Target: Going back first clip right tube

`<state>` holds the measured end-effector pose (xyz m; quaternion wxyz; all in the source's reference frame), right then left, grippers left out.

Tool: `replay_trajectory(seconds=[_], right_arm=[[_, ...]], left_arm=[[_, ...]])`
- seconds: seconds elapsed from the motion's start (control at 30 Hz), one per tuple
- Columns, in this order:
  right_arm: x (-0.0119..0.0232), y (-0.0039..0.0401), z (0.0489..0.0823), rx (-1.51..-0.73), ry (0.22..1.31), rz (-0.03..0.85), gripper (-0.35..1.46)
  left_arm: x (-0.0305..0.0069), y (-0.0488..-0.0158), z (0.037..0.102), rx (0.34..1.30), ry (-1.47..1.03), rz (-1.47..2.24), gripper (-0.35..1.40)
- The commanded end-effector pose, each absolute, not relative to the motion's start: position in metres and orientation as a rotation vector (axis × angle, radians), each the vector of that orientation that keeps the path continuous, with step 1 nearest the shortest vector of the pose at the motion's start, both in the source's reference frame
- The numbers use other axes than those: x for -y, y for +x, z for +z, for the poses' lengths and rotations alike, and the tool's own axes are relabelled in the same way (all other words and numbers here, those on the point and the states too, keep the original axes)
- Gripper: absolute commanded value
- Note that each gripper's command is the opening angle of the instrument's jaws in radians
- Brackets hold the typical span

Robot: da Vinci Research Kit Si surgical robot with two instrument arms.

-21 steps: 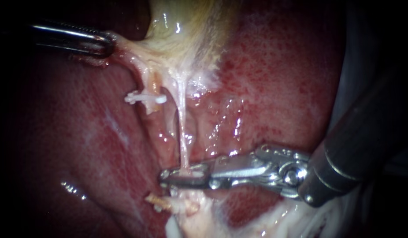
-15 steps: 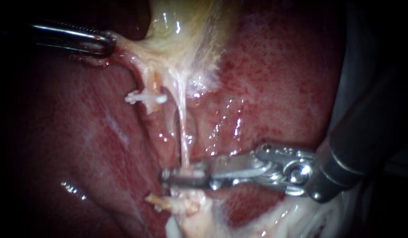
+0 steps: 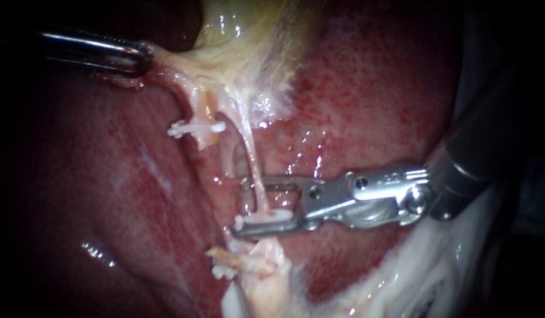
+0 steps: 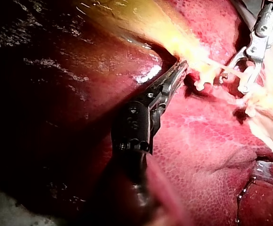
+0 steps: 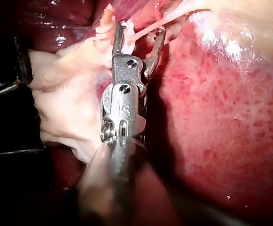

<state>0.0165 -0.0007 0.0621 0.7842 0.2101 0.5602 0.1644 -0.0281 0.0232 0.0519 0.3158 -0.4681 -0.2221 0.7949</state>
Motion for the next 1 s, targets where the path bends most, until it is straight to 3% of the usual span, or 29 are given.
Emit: replay_trajectory(seconds=[0.03, 0.57, 0.8, 1.0], right_arm=[[0.0005, 0.0161, 0.0618, -1.212, 0.453, 0.344, 0.5], [0.0025, 0.0149, 0.059, -1.265, 0.576, 0.209, 0.5], [0.0019, 0.0142, 0.0596, -1.227, 0.52, 0.241, 0.5], [0.0011, 0.0121, 0.0589, -1.171, 0.44, 0.182, 0.5]], left_arm=[[-0.0232, -0.0281, 0.052, 0.586, -1.234, 2.094, -0.35], [-0.0233, -0.0279, 0.0521, 0.587, -1.234, 2.094, -0.35], [-0.0233, -0.0279, 0.0521, 0.587, -1.234, 2.094, -0.35], [-0.0233, -0.0279, 0.0522, 0.587, -1.234, 2.094, -0.35]])
